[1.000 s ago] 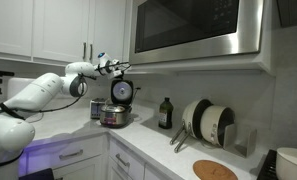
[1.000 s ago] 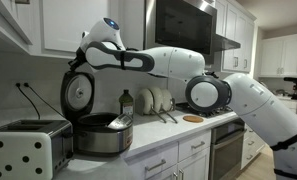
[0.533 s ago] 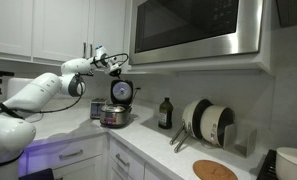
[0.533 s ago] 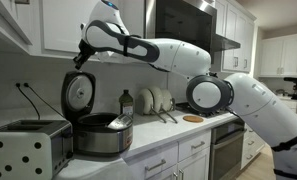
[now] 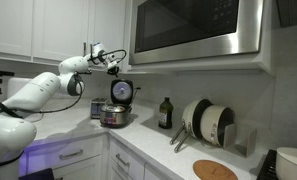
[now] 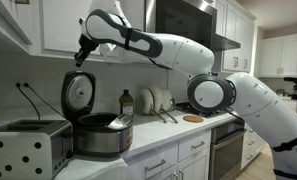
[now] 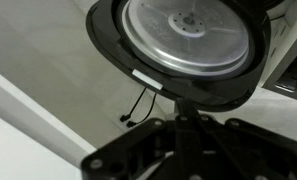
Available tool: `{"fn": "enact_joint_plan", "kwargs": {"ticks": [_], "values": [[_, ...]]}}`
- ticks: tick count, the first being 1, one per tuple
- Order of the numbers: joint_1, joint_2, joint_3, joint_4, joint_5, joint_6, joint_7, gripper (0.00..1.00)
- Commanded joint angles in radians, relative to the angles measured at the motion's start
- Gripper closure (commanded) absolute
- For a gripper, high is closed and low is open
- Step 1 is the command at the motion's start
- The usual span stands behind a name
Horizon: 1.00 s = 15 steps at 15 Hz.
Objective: Close the cooker
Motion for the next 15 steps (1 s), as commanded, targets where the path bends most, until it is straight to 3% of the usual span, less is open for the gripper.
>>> {"fn": "enact_joint_plan", "kwargs": {"ticks": [1,3,4,5,6,7,8,9,10,15], "values": [[0.001,-0.006,-0.002,-0.015,-0.001,0.120,0.028,1.00],[0.000,0.009,-0.004,-0.014,0.001,0.205,0.060,1.00],[0.006,0.070,-0.019,0.080,0.018,0.187,0.052,1.00],[-0.001,0.022,-0.009,-0.023,-0.002,0.243,0.078,1.00],[-0.002,0.032,-0.010,-0.026,-0.002,0.260,0.081,1.00],[0.001,0.100,-0.024,0.072,0.018,0.241,0.074,1.00],[-0.007,0.057,-0.011,-0.029,-0.001,0.293,0.092,1.00],[-0.009,0.070,-0.014,-0.028,-0.002,0.309,0.094,1.00],[-0.007,0.137,-0.027,0.067,0.018,0.286,0.076,1.00],[-0.028,0.140,-0.067,0.006,0.004,0.328,0.075,1.00]]}}
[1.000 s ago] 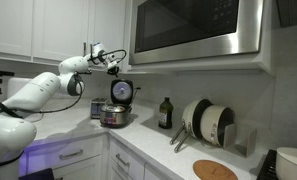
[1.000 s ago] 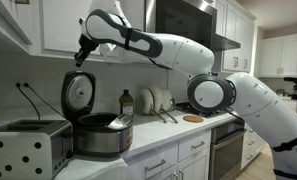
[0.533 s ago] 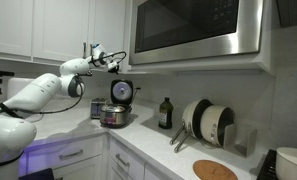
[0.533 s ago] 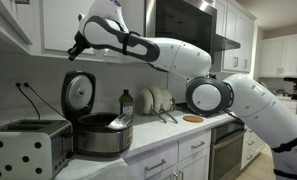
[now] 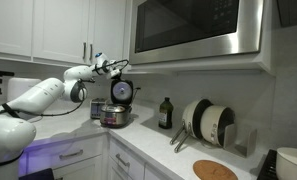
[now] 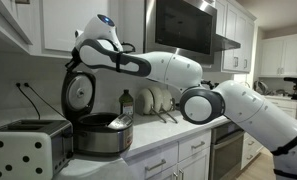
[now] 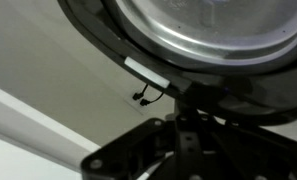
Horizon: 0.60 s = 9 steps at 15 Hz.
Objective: Close the cooker
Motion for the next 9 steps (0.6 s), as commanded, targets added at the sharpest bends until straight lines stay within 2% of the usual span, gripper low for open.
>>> {"fn": "enact_joint_plan", "kwargs": {"ticks": [1,5,9], "values": [[-0.013,0.001,-0.044,-0.010,-0.003,0.001,0.002,1.00],[-0.010,-0.029,-0.080,-0.017,-0.017,-0.065,-0.004,1.00],[0.004,-0.080,-0.066,-0.035,0.001,-0.211,-0.029,1.00]]}}
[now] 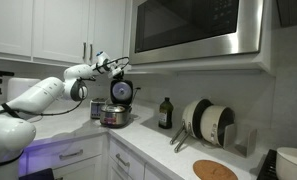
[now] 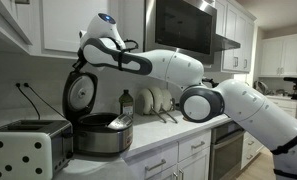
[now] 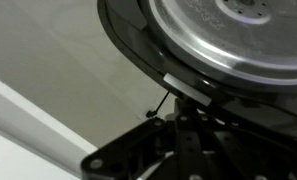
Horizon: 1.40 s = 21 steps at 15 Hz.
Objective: Close the cooker
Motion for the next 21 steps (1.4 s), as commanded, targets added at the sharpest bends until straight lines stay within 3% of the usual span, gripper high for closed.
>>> {"fn": "enact_joint_plan", "kwargs": {"ticks": [1,13,21], "values": [[0.013,-0.065,-0.001,-0.034,0.005,-0.156,-0.035,1.00],[0.015,-0.065,0.029,-0.021,0.028,-0.373,-0.033,1.00],[0.012,-0.055,0.030,-0.004,0.024,-0.458,-0.025,1.00]]}}
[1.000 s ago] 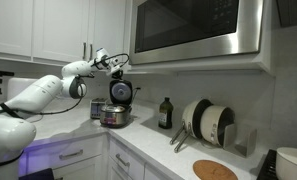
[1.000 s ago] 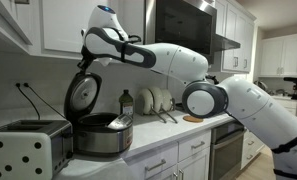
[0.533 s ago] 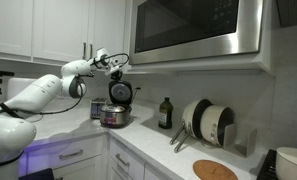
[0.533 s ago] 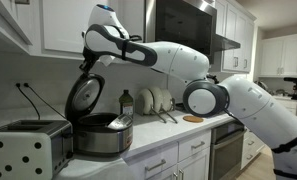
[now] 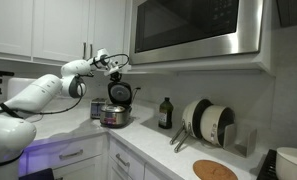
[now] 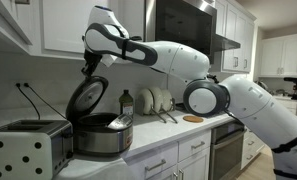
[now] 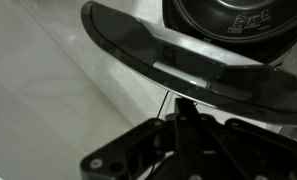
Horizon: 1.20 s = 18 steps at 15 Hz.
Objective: Close the cooker
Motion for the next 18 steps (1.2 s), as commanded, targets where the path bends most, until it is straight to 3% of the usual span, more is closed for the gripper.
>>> {"fn": "enact_joint_plan", "kwargs": {"ticks": [1,18], "values": [[-0.002,-0.006,0.004,-0.021,0.017,-0.067,-0.006,1.00],[-0.019,0.014,0.000,0.013,0.013,-0.276,0.013,1.00]]}}
